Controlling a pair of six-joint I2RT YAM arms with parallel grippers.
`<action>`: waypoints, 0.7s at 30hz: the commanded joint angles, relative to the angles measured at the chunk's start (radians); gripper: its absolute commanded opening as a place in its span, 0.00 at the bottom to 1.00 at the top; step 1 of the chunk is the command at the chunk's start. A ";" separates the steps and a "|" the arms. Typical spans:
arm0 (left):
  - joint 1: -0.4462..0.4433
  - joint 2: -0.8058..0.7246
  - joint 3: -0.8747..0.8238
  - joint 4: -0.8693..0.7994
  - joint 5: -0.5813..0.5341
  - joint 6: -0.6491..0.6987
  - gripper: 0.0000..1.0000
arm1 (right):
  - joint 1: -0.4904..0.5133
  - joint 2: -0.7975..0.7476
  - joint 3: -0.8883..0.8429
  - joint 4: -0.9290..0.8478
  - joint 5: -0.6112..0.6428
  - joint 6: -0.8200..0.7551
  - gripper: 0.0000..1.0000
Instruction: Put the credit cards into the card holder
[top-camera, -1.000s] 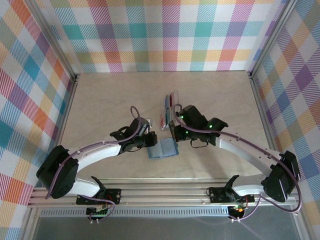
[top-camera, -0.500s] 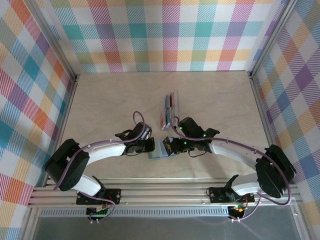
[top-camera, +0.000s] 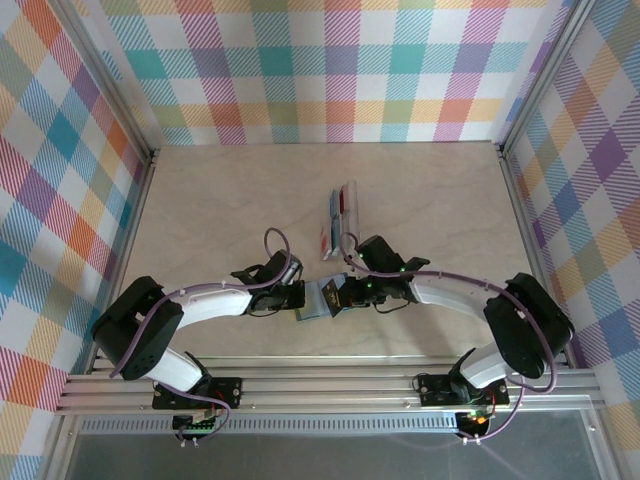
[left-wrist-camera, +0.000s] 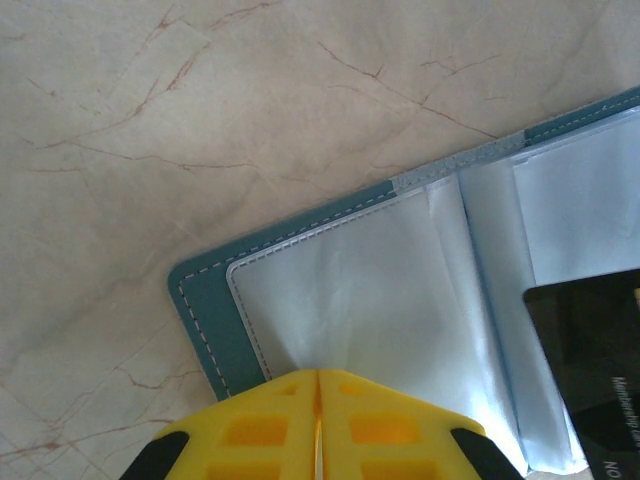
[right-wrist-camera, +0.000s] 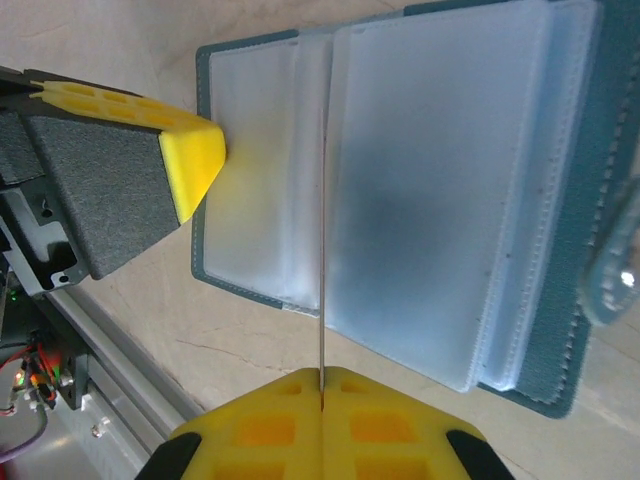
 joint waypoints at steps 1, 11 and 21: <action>-0.008 -0.001 -0.034 -0.031 -0.028 -0.001 0.09 | -0.016 0.028 -0.011 0.060 -0.076 0.020 0.00; -0.008 -0.007 -0.042 -0.025 -0.035 0.000 0.09 | -0.032 0.099 -0.008 0.074 -0.112 0.017 0.00; -0.008 -0.009 -0.045 -0.022 -0.035 0.001 0.09 | -0.043 0.159 0.019 0.101 -0.130 0.008 0.00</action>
